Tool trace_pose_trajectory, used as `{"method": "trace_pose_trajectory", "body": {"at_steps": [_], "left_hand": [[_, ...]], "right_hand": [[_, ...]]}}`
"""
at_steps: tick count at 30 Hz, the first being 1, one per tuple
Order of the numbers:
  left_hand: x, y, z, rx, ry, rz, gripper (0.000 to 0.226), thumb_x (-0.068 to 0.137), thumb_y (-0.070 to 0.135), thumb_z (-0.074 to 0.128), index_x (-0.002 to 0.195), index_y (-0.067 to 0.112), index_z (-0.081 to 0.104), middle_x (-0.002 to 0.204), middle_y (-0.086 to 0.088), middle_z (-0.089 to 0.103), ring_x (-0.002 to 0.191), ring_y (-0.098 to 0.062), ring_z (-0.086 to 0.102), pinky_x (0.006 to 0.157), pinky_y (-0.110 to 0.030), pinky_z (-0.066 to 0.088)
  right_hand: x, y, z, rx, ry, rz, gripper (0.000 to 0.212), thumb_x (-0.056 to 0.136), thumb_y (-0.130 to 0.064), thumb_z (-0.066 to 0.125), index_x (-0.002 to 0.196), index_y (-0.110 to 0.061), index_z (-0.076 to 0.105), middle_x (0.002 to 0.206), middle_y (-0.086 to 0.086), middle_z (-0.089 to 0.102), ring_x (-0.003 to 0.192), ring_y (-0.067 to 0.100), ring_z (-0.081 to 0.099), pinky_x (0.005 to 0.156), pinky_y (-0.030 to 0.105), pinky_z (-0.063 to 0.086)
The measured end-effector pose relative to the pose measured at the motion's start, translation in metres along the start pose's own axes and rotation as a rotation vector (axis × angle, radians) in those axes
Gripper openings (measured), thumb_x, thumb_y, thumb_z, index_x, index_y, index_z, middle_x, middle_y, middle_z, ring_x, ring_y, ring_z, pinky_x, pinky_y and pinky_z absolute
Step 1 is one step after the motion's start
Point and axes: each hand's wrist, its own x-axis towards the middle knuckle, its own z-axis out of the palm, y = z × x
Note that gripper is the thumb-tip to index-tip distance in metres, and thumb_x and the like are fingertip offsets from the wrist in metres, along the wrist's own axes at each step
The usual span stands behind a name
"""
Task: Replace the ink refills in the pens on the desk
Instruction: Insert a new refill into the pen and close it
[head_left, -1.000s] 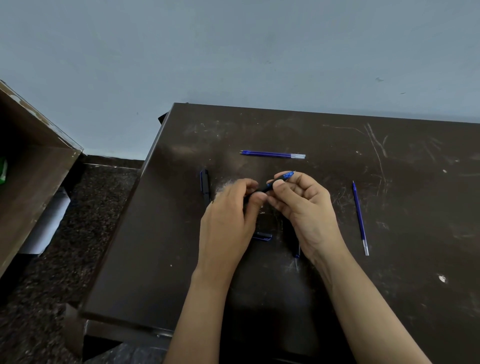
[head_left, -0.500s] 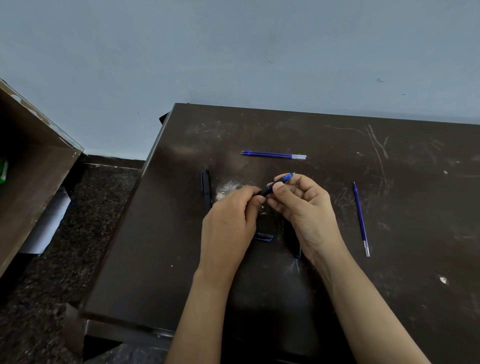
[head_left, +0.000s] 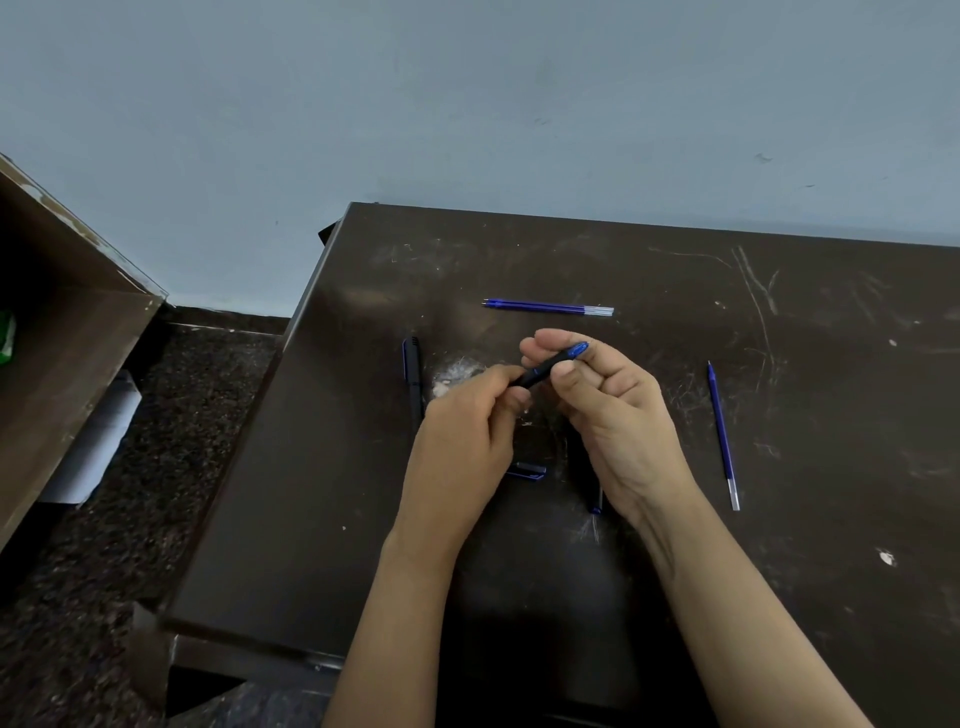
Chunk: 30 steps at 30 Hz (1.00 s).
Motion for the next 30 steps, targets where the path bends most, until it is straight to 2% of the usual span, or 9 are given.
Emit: {"method": "trace_pose_trajectory", "body": {"at_steps": [5, 12, 16, 18, 22, 23, 25, 27, 30], "left_hand": [[0.001, 0.001, -0.003, -0.008, 0.063, -0.005, 0.019, 0.092, 0.015, 0.061, 0.11, 0.017, 0.07, 0.081, 0.013, 0.064, 0.07, 0.003, 0.058, 0.065, -0.007, 0.042], [0.0, -0.001, -0.004, 0.07, 0.075, 0.0, 0.019, 0.094, 0.021, 0.059, 0.11, 0.018, 0.069, 0.089, 0.007, 0.07, 0.08, -0.004, 0.061, 0.07, -0.018, 0.047], [0.0, -0.001, -0.004, 0.143, 0.099, -0.042, 0.017, 0.094, 0.021, 0.055, 0.107, 0.018, 0.066, 0.093, 0.007, 0.068, 0.083, -0.004, 0.058, 0.073, -0.019, 0.045], [0.0, -0.003, -0.007, 0.108, 0.154, -0.095, 0.019, 0.095, 0.021, 0.053, 0.108, 0.017, 0.066, 0.094, 0.006, 0.068, 0.085, -0.008, 0.061, 0.075, -0.023, 0.048], [0.0, -0.006, -0.01, 0.09, 0.25, -0.167, 0.021, 0.096, 0.02, 0.052, 0.111, 0.013, 0.065, 0.095, 0.002, 0.068, 0.088, -0.014, 0.062, 0.077, -0.028, 0.051], [0.0, -0.005, -0.01, 0.095, 0.256, -0.166, 0.02, 0.096, 0.019, 0.053, 0.111, 0.012, 0.066, 0.095, 0.002, 0.068, 0.087, -0.014, 0.062, 0.077, -0.029, 0.05], [0.001, -0.004, -0.008, 0.098, 0.251, -0.158, 0.02, 0.096, 0.018, 0.054, 0.11, 0.012, 0.066, 0.094, 0.001, 0.068, 0.087, -0.015, 0.062, 0.076, -0.028, 0.049], [0.001, -0.004, -0.006, 0.095, 0.232, -0.155, 0.02, 0.096, 0.019, 0.053, 0.111, 0.013, 0.066, 0.094, 0.002, 0.068, 0.087, -0.016, 0.062, 0.076, -0.03, 0.05], [0.001, -0.006, -0.005, 0.114, 0.21, -0.125, 0.022, 0.097, 0.02, 0.051, 0.114, 0.015, 0.065, 0.095, 0.004, 0.067, 0.089, -0.015, 0.061, 0.08, -0.039, 0.053]], "right_hand": [[-0.002, 0.003, 0.002, 0.001, 0.088, -0.031, 0.016, 0.087, 0.002, 0.059, 0.097, -0.005, 0.069, 0.094, 0.011, 0.074, 0.094, 0.023, 0.069, 0.089, 0.031, 0.053], [-0.005, -0.001, 0.006, -0.034, 0.14, -0.042, 0.014, 0.081, 0.001, 0.066, 0.094, -0.003, 0.07, 0.087, 0.011, 0.075, 0.086, 0.019, 0.072, 0.08, 0.025, 0.055], [-0.006, -0.001, 0.005, -0.5, 0.15, -0.106, 0.033, 0.075, -0.009, 0.076, 0.104, -0.017, 0.064, 0.086, -0.001, 0.074, 0.08, 0.007, 0.07, 0.074, 0.015, 0.052], [-0.005, -0.003, 0.004, -0.76, 0.085, -0.081, 0.042, 0.07, -0.018, 0.081, 0.104, -0.026, 0.058, 0.088, -0.007, 0.068, 0.078, 0.003, 0.064, 0.07, 0.012, 0.049], [-0.005, -0.007, -0.002, -1.477, -0.386, -0.098, 0.04, 0.067, -0.047, 0.076, 0.098, -0.029, 0.059, 0.095, -0.011, 0.06, 0.093, 0.012, 0.049, 0.083, 0.033, 0.045], [-0.005, -0.006, -0.002, -1.558, -0.455, -0.119, 0.039, 0.069, -0.05, 0.073, 0.1, -0.029, 0.06, 0.098, -0.011, 0.059, 0.096, 0.014, 0.047, 0.086, 0.034, 0.043], [-0.005, -0.003, -0.002, -1.568, -0.493, -0.145, 0.034, 0.075, -0.048, 0.068, 0.102, -0.028, 0.062, 0.101, -0.01, 0.059, 0.099, 0.015, 0.047, 0.088, 0.034, 0.04], [-0.005, -0.001, -0.005, -1.525, -0.462, -0.21, 0.027, 0.081, -0.042, 0.065, 0.102, -0.025, 0.063, 0.101, -0.007, 0.059, 0.099, 0.017, 0.05, 0.088, 0.036, 0.042], [-0.003, -0.003, -0.015, -1.3, -0.205, -0.3, 0.018, 0.082, -0.024, 0.067, 0.099, -0.02, 0.061, 0.098, -0.003, 0.059, 0.091, 0.015, 0.056, 0.083, 0.035, 0.048]]}}
